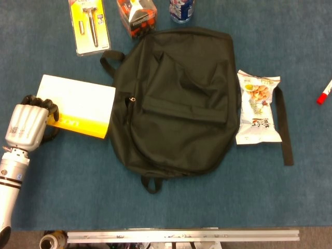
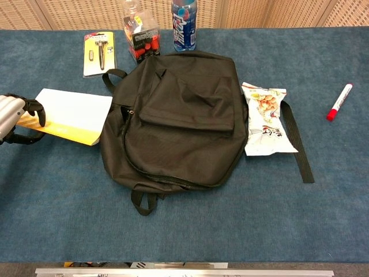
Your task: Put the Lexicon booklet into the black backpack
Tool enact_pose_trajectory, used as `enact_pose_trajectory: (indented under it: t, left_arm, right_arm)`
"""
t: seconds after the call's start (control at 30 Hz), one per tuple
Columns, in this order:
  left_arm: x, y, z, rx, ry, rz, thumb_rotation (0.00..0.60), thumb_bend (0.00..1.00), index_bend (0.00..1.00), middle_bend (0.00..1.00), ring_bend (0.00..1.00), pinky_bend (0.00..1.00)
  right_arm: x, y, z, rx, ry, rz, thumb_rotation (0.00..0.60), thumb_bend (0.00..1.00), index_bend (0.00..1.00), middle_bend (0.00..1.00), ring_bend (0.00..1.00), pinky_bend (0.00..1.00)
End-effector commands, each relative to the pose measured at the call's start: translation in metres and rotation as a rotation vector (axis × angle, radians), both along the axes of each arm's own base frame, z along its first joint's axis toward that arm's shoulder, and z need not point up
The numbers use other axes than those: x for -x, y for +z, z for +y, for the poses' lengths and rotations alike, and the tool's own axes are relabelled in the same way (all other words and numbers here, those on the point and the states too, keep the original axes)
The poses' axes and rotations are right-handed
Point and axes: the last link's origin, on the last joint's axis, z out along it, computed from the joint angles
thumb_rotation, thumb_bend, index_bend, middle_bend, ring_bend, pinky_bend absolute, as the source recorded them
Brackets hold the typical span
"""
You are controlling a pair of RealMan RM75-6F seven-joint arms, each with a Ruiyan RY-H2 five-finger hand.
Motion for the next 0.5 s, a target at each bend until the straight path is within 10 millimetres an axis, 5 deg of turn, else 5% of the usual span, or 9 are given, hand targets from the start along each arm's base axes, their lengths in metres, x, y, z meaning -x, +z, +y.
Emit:
enact_pose_trajectory:
  t: [0.03, 0.5]
  left_arm:
    - [0.0009, 0.0004, -0.0013, -0.007, -0.015, 0.023, 0.6, 0.34, 0.59, 0.46, 0.4, 0.29]
    - [0.0098, 0.0079, -0.0102, -0.027, -0.037, 0.136, 0.6, 0.39, 0.6, 0.51, 0.41, 0.33]
  right_arm:
    - [-0.0004, -0.0003, -0.0002, -0.002, 0.001, 0.0, 0.6, 0.09, 0.27, 0.37, 0.28, 0.38]
    - [-0.0023, -0.0021, -0.0011, -0.01, 0.003, 0.0, 0.6, 0.09, 0.27, 0.37, 0.28, 0.38]
